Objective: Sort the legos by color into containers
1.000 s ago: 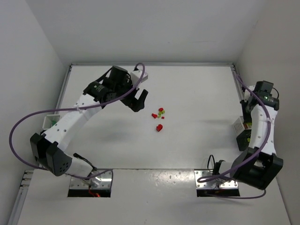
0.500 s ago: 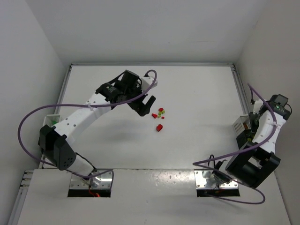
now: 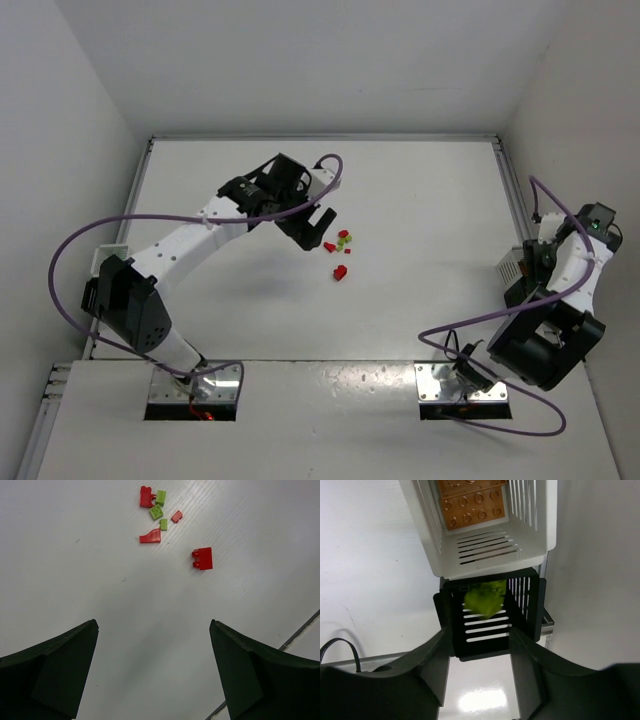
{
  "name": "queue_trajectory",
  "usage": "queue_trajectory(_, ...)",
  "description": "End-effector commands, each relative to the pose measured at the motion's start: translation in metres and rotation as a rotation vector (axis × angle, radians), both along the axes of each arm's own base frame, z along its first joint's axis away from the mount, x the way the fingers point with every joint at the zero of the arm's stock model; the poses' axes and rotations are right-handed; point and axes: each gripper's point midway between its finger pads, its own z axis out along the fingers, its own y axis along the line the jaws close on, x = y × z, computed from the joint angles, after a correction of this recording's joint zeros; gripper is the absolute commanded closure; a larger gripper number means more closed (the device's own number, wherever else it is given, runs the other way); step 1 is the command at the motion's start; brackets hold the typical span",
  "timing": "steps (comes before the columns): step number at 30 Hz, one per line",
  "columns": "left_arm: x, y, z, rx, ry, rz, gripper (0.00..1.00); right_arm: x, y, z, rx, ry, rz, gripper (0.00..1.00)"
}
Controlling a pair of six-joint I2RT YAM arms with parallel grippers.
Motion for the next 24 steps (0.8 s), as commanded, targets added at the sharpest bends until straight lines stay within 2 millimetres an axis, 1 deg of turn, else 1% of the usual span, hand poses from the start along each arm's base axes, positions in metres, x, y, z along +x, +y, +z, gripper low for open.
queue_trajectory(1, 0.002, -0.007, 0.0, -0.017, 0.006, 0.015, 0.0, 0.016, -0.006, 0.02, -0.03, -0.084, 0.053, 0.5)
queue_trajectory(2, 0.002, -0.008, -0.004, -0.009, 0.016, 0.015, 0.0, 0.017, -0.005, 0.022, -0.037, -0.094, 0.075, 0.44)
queue_trajectory(3, 0.005, -0.008, -0.003, -0.009, 0.004, 0.021, 0.0, 0.017, -0.001, 0.027, -0.034, -0.113, 0.091, 0.44)
queue_trajectory(5, 0.004, -0.01, -0.007, -0.011, 0.017, 0.013, 0.0, 0.017, 0.006, 0.031, -0.019, -0.134, 0.121, 0.43)
queue_trajectory(6, 0.007, -0.012, -0.01, -0.006, 0.013, 0.005, 0.0, 0.019, 0.012, 0.033, -0.003, -0.155, 0.147, 0.43)
queue_trajectory(8, 0.009, -0.014, -0.025, 0.018, 0.029, -0.021, 0.0, 0.018, 0.026, 0.039, 0.035, -0.168, 0.188, 0.43)
queue_trajectory(9, 0.015, -0.018, -0.033, 0.026, 0.04, -0.021, 0.06, 0.02, 0.039, 0.042, 0.095, -0.192, 0.215, 0.43)
queue_trajectory(10, 0.019, -0.02, -0.037, 0.031, 0.048, -0.021, 0.1, 0.02, 0.045, 0.042, 0.124, -0.2, 0.221, 0.43)
queue_trajectory(11, 0.025, -0.02, -0.042, 0.049, 0.05, 0.014, 0.13, 0.025, 0.053, 0.046, 0.151, -0.223, 0.243, 0.45)
queue_trajectory(12, 0.031, -0.021, -0.046, 0.058, 0.054, 0.032, 0.19, 0.024, 0.059, 0.046, 0.18, -0.228, 0.248, 0.47)
queue_trajectory(13, 0.038, -0.022, -0.056, 0.084, 0.069, 0.054, 0.22, 0.025, 0.067, 0.049, 0.219, -0.244, 0.258, 0.48)
queue_trajectory(15, 0.039, -0.03, -0.064, 0.101, 0.078, 0.052, 0.27, 0.026, 0.073, 0.047, 0.252, -0.246, 0.261, 0.48)
queue_trajectory(17, 0.045, -0.03, -0.079, 0.132, 0.093, 0.073, 0.28, 0.025, 0.076, 0.047, 0.266, -0.246, 0.262, 0.49)
queue_trajectory(18, 0.047, -0.036, -0.079, 0.134, 0.079, 0.069, 0.28, 0.026, 0.077, 0.048, 0.272, -0.253, 0.264, 0.49)
queue_trajectory(21, 0.053, -0.041, -0.094, 0.162, 0.084, 0.072, 0.28, 0.023, 0.08, 0.042, 0.287, -0.24, 0.261, 0.49)
queue_trajectory(22, 0.056, -0.043, -0.094, 0.16, 0.081, 0.072, 0.28, 0.023, 0.08, 0.042, 0.287, -0.24, 0.261, 0.49)
queue_trajectory(23, 0.062, -0.048, -0.106, 0.172, 0.095, 0.071, 0.28, 0.021, 0.081, 0.039, 0.295, -0.233, 0.259, 0.49)
queue_trajectory(24, 0.064, -0.05, -0.102, 0.165, 0.087, 0.071, 0.28, 0.021, 0.081, 0.039, 0.291, -0.233, 0.267, 0.49)
